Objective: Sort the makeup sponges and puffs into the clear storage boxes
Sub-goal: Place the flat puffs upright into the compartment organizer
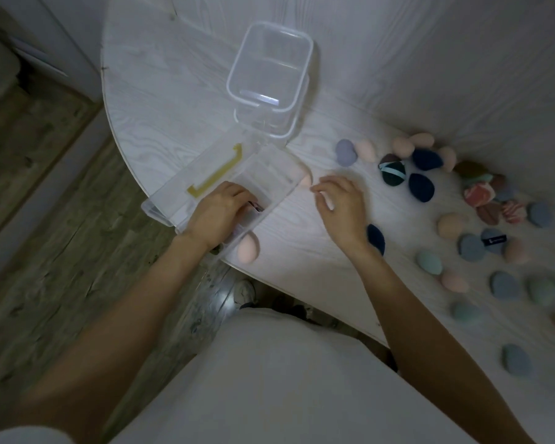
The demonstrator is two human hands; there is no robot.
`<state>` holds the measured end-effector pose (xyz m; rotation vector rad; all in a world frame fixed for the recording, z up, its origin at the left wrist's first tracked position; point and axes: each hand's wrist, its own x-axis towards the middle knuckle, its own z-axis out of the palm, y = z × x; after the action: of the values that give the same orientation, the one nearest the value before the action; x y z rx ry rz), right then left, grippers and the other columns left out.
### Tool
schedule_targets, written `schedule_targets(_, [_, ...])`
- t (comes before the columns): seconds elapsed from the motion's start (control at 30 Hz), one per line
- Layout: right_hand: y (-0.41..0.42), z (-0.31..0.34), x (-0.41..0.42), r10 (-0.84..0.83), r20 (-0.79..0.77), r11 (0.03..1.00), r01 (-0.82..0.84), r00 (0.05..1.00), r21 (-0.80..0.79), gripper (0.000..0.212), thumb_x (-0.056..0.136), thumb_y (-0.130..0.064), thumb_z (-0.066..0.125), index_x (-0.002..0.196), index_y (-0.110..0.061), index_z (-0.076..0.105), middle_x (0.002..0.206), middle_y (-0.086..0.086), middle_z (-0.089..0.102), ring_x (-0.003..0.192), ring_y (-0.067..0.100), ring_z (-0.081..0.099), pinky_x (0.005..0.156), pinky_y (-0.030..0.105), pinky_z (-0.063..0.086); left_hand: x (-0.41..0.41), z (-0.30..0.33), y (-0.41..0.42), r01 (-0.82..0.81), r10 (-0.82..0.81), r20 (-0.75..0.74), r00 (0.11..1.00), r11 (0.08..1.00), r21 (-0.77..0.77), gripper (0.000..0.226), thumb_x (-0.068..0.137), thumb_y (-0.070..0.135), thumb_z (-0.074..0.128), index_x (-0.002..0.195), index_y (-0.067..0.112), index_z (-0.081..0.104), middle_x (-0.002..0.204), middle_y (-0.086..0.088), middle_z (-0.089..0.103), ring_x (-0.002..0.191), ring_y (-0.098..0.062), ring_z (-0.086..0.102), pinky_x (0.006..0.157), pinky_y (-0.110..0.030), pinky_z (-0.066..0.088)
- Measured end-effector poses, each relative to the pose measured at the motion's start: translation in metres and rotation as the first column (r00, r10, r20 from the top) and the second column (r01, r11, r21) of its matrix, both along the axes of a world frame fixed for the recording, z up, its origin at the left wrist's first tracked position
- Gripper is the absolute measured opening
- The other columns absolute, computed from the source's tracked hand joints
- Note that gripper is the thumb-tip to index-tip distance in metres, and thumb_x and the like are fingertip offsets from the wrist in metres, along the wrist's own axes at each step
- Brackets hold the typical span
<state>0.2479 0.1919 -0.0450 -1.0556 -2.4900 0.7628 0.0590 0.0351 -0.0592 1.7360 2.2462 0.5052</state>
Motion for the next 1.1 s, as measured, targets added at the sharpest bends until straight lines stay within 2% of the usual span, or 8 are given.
schedule_targets(0.07, [0.026,0.000,0.021,-0.074,0.023,0.997,0.074,0.997,0.013,0.017,0.089,-0.009,0.056,0.101,-0.010,0.068,0.106,0.008,0.066,0.097,0.024,0.058,0.085,0.031,0.044,0.009,0.004,0.000,-0.058,0.059,-0.015,0.998,0.998,0.013,0.017,0.083,0.014,0.059,0.096,0.009,0.068,0.098,-0.009,0.067,0.094,-0.030,0.059,0.077,-0.034,0.049])
schedule_targets(0.17, [0.071,-0.009,0.039,-0.129,0.161,0.990,0.119,0.978,0.071,0.022,0.090,-0.009,0.054,0.110,-0.008,0.064,0.111,0.012,0.064,0.102,0.027,0.057,0.087,0.035,0.046,0.021,0.010,0.002,-0.165,0.165,-0.010,0.986,0.986,-0.015,0.038,0.086,0.036,0.041,0.093,0.011,0.068,0.096,-0.007,0.066,0.095,-0.027,0.058,0.073,-0.033,0.048])
schedule_targets(0.4, [0.134,-0.038,0.046,-0.067,0.469,0.998,0.063,0.881,0.025,0.044,0.093,-0.018,0.050,0.135,-0.010,0.042,0.144,0.015,0.033,0.129,0.037,0.031,0.105,0.048,0.034,0.031,0.007,0.006,-0.247,0.246,-0.027,0.969,0.968,-0.051,0.026,0.085,0.037,0.063,0.094,0.013,0.066,0.098,-0.005,0.064,0.100,-0.026,0.054,0.074,-0.031,0.044])
schedule_targets(0.47, [0.133,-0.041,0.045,-0.093,0.463,0.995,0.063,0.881,0.079,0.039,0.092,-0.019,0.051,0.129,-0.007,0.048,0.139,0.016,0.040,0.124,0.039,0.033,0.101,0.049,0.036,0.032,0.008,0.007,-0.247,0.246,-0.024,0.969,0.967,-0.057,0.026,0.084,0.036,0.063,0.095,0.013,0.066,0.099,-0.006,0.063,0.100,-0.026,0.054,0.076,-0.032,0.044])
schedule_targets(0.6, [0.121,-0.041,0.046,-0.186,0.312,0.976,0.138,0.932,0.170,0.027,0.094,-0.022,0.050,0.113,-0.004,0.055,0.120,0.019,0.050,0.104,0.035,0.049,0.082,0.044,0.045,0.032,0.008,0.007,-0.266,0.265,-0.017,0.964,0.962,-0.061,0.023,0.085,0.034,0.063,0.093,0.014,0.067,0.098,-0.005,0.063,0.100,-0.026,0.054,0.075,-0.035,0.046])
schedule_targets(0.73, [0.135,-0.042,0.045,-0.282,0.402,0.949,0.190,0.871,0.253,0.034,0.094,-0.026,0.052,0.116,0.000,0.051,0.118,0.026,0.051,0.103,0.039,0.047,0.084,0.046,0.039,0.033,0.009,0.006,-0.273,0.272,-0.021,0.962,0.959,-0.071,0.021,0.086,0.033,0.063,0.094,0.014,0.068,0.098,-0.005,0.064,0.099,-0.025,0.055,0.073,-0.033,0.045])
schedule_targets(0.93, [0.157,-0.045,0.036,-0.336,0.491,0.942,0.278,0.804,0.189,0.043,0.093,-0.022,0.056,0.122,0.008,0.044,0.118,0.031,0.052,0.104,0.040,0.052,0.084,0.047,0.044,0.034,0.010,0.005,-0.276,0.276,-0.012,0.961,0.958,-0.073,0.035,0.085,0.044,0.048,0.094,0.016,0.067,0.098,-0.002,0.064,0.099,-0.022,0.055,0.073,-0.032,0.047])
schedule_targets(1.1, [0.162,-0.044,0.036,-0.369,0.419,0.911,0.412,0.830,-0.013,0.057,0.083,-0.017,0.070,0.127,0.001,0.040,0.122,0.025,0.052,0.109,0.037,0.052,0.087,0.049,0.049,0.034,0.011,0.003,-0.250,0.250,-0.016,0.968,0.967,-0.046,0.043,0.082,0.046,0.040,0.093,0.015,0.067,0.096,-0.004,0.064,0.097,-0.024,0.056,0.070,-0.034,0.050])
